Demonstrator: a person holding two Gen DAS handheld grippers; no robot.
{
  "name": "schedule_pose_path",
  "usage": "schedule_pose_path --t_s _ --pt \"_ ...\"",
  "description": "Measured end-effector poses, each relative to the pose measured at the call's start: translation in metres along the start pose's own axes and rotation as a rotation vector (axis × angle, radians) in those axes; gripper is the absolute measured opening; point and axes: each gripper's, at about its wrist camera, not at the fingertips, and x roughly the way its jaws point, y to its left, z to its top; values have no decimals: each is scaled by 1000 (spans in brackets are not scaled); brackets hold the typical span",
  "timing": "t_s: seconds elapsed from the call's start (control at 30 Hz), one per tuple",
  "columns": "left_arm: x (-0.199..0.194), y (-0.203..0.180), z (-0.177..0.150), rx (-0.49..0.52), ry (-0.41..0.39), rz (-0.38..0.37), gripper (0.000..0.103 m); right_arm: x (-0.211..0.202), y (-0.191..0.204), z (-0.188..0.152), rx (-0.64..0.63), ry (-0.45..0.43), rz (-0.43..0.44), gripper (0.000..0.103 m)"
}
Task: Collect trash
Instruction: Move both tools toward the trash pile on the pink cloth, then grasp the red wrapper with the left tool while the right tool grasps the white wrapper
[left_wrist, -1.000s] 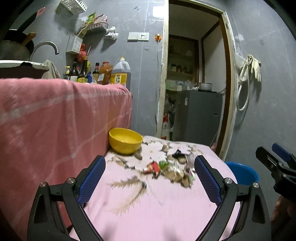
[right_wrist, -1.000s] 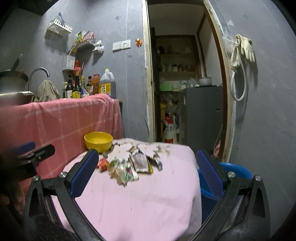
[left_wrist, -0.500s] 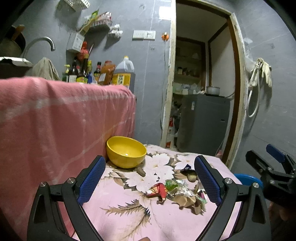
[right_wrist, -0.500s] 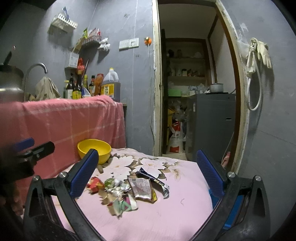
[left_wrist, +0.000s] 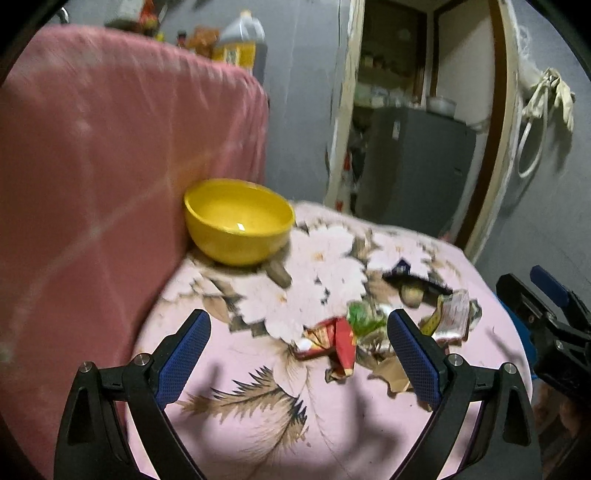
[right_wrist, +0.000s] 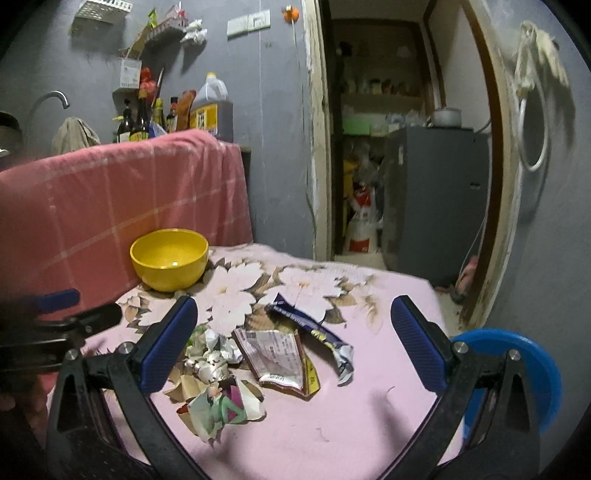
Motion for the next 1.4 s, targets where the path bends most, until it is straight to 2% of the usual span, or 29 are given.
schedule_pose_path --t_s 0.07,0.2,0.4,0.57,0.67,0.73,0.8,1.0,1.1,1.4 --pt "10 2 0 -8 41 -24 89 9 -1 -1 14 41 20 103" --pt "27 4 -1 -27 117 -75 77 33 0 -6 8 154 40 90" --pt "41 4 -1 -29 189 -112 64 61 3 -18 17 305 82 86" --pt "56 9 1 -60 242 -144 63 77 4 -25 24 378 82 83" --pt "62 12 2 -84 265 -157 60 84 4 -27 24 405 78 77" --pt "65 12 3 -86 276 -165 49 86 3 -27 33 416 79 71" --pt "66 12 3 -86 288 -179 44 87 1 -27 42 417 76 67" --pt "58 11 2 -99 282 -206 37 85 -1 -27 70 415 87 64" --pt "52 8 2 -90 267 -202 28 80 0 -24 71 398 90 64" --pt "30 0 7 -106 179 -219 27 49 -1 -10 78 281 111 64"
